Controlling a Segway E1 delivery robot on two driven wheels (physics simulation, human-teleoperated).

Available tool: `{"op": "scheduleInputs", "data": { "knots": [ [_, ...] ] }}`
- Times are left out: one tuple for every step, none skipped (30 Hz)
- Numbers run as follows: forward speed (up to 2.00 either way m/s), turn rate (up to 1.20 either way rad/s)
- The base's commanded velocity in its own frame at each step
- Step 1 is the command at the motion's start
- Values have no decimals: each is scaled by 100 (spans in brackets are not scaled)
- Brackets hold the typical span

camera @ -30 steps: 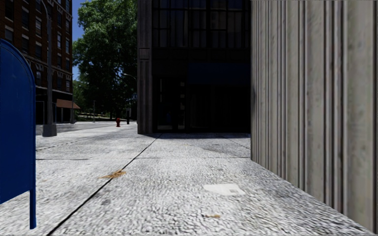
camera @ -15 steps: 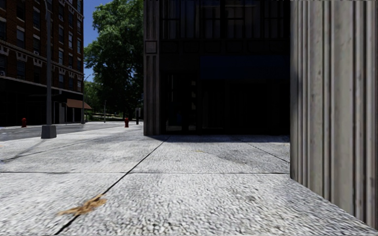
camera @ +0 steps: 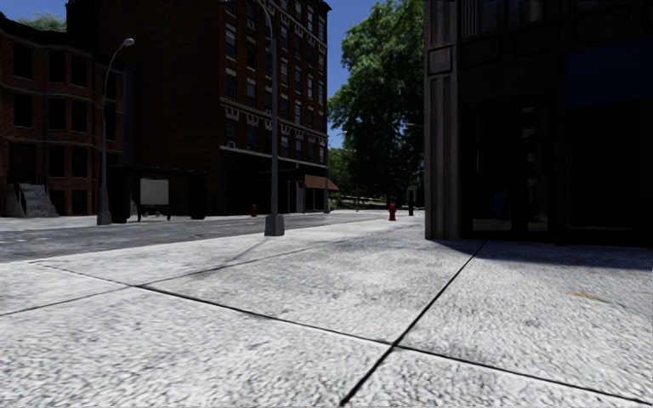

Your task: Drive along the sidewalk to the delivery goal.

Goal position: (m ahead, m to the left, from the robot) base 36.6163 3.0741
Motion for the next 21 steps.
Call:
{"op": "scheduleInputs", "data": {
  "knots": [
    [200, 5],
    [200, 0],
    [200, 0],
    [200, 0],
    [200, 0],
    [200, 0],
    [200, 0],
    [200, 0],
    [200, 0],
    [200, 0],
    [200, 0],
    [200, 0],
    [200, 0],
    [200, 0],
    [200, 0],
    [200, 0],
    [200, 0],
    [200, 0],
    [200, 0],
    [200, 0],
    [200, 0]
  ]
}}
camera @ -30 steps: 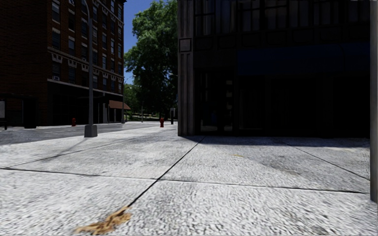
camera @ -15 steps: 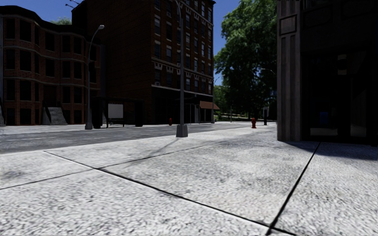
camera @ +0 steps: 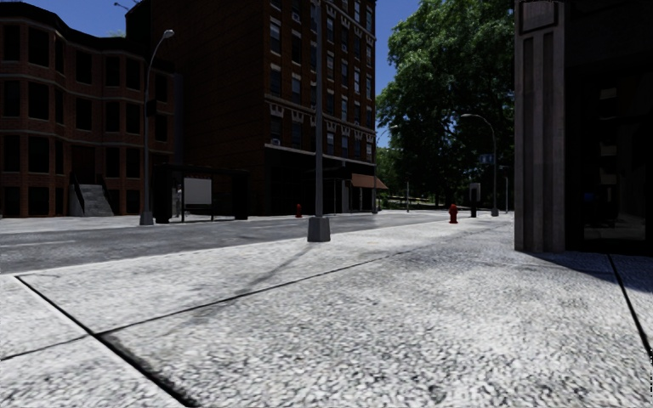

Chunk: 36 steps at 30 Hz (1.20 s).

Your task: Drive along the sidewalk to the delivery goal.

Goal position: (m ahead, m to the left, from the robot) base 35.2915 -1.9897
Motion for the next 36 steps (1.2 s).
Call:
{"op": "scheduleInputs", "data": {
  "knots": [
    [200, 0],
    [200, 0],
    [200, 0],
    [200, 0],
    [200, 0],
    [200, 0],
    [200, 0],
    [200, 0],
    [200, 0],
    [200, 0],
    [200, 0],
    [200, 0],
    [200, 0],
    [200, 0],
    [200, 0],
    [200, 0],
    [200, 0],
    [200, 0],
    [200, 0],
    [200, 0],
    [200, 0],
    [200, 0],
    [200, 0],
    [200, 0],
    [200, 0],
    [200, 0],
    [200, 0],
    [200, 0],
    [200, 0],
    [200, 0],
    [200, 0],
    [200, 0],
    [200, 0],
    [200, 0],
    [200, 0],
    [200, 0]
  ]
}}
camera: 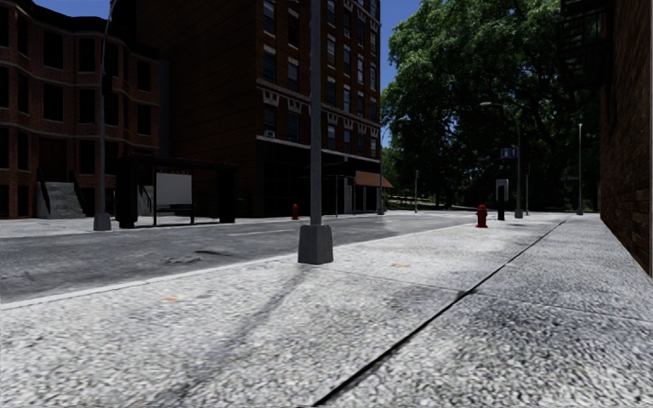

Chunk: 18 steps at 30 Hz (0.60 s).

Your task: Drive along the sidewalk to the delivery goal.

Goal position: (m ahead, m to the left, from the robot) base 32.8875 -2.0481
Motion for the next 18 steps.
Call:
{"op": "scheduleInputs", "data": {
  "knots": [
    [200, 0],
    [200, 0],
    [200, 0],
    [200, 0],
    [200, 0],
    [200, -92],
    [200, -108],
    [200, -120],
    [200, -120],
    [200, -120],
    [200, -120],
    [200, -120],
    [200, -120],
    [200, -120],
    [200, -120],
    [200, -120],
    [200, -120],
    [200, -120]
  ]
}}
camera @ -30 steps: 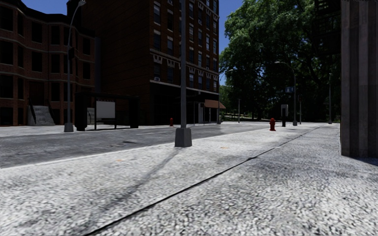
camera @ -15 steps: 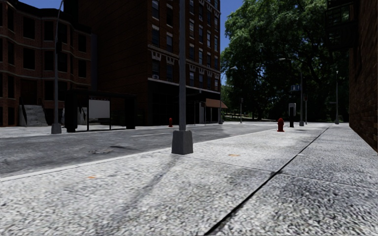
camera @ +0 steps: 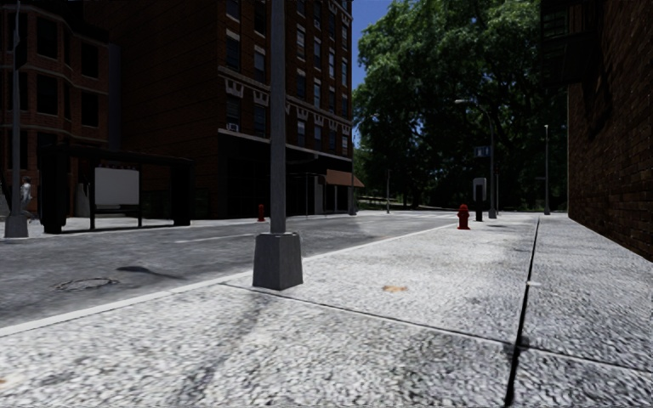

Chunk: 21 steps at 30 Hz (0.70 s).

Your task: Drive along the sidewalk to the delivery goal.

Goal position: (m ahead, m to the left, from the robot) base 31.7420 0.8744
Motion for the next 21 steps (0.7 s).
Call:
{"op": "scheduleInputs", "data": {
  "knots": [
    [200, -120],
    [200, -120],
    [200, -120],
    [200, -120],
    [200, -76],
    [200, -57],
    [200, -53],
    [200, -45],
    [200, -32],
    [200, -28],
    [200, -28],
    [200, -28],
    [200, -28],
    [200, -28],
    [200, -20],
    [200, -4],
    [200, 0],
    [200, 0],
    [200, 0],
    [200, 0],
    [200, 0]
  ]
}}
